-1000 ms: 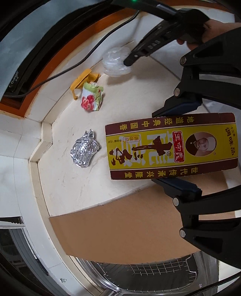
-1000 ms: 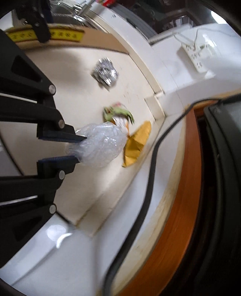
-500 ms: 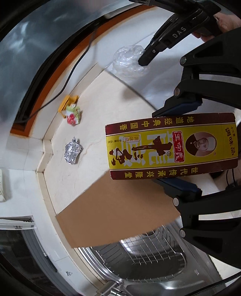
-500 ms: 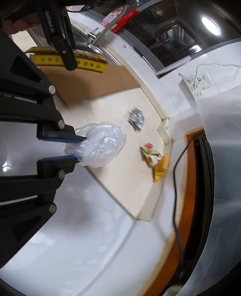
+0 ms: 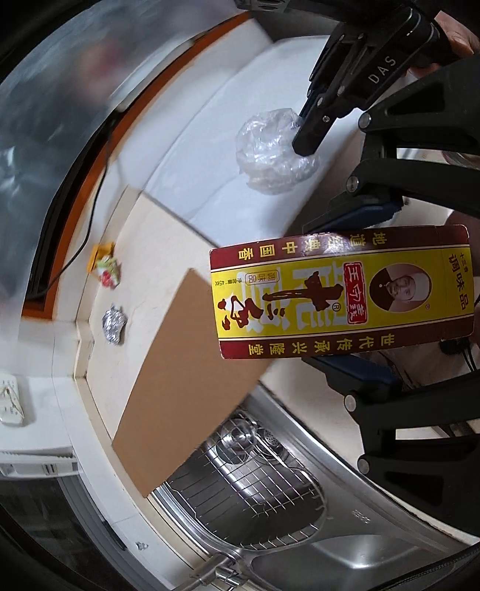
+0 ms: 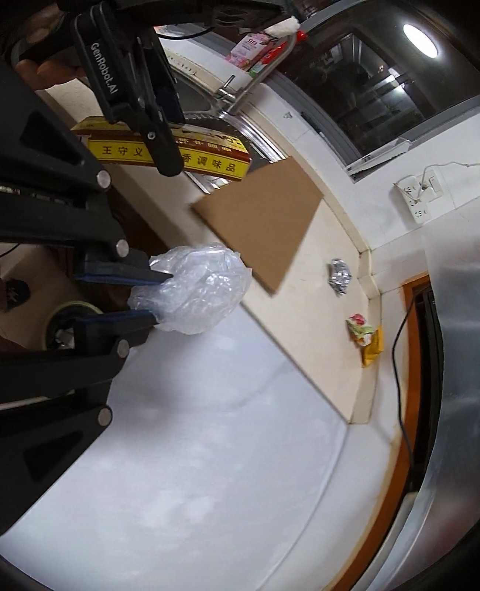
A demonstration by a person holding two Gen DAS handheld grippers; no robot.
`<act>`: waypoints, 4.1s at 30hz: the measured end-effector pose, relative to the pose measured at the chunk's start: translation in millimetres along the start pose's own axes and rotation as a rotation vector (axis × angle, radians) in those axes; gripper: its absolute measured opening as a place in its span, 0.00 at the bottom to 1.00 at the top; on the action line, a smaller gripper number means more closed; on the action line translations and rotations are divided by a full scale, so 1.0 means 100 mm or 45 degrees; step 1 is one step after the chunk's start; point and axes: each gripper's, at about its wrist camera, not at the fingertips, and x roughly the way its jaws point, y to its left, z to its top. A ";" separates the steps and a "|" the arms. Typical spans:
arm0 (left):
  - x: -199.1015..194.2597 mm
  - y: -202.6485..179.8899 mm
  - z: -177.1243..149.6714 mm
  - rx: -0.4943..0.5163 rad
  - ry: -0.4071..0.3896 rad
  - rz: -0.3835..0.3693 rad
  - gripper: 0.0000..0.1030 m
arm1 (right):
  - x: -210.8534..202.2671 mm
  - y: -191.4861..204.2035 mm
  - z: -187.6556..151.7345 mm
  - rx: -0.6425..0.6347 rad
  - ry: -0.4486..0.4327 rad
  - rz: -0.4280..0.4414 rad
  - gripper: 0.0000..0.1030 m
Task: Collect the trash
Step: 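Lift the yellow box with the left tool while the right tool grasps the clear plastic bag, then carry the yellow box and plastic bag down over the floor bin, then open both tools to drop the box and bag into the bin, then raise both tools back up to the counter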
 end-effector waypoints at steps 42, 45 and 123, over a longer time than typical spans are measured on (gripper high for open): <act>2.53 0.35 -2.23 -0.157 0.395 -0.076 0.57 | 2.45 -0.63 -2.26 0.011 0.532 -0.112 0.12; 2.85 0.32 -2.31 -0.156 0.433 -0.077 0.57 | 2.72 -0.77 -2.39 0.048 0.560 -0.119 0.12; -1.19 -0.87 -0.27 0.059 -0.353 0.096 0.99 | -0.81 -0.29 0.10 -0.282 -0.146 0.201 0.52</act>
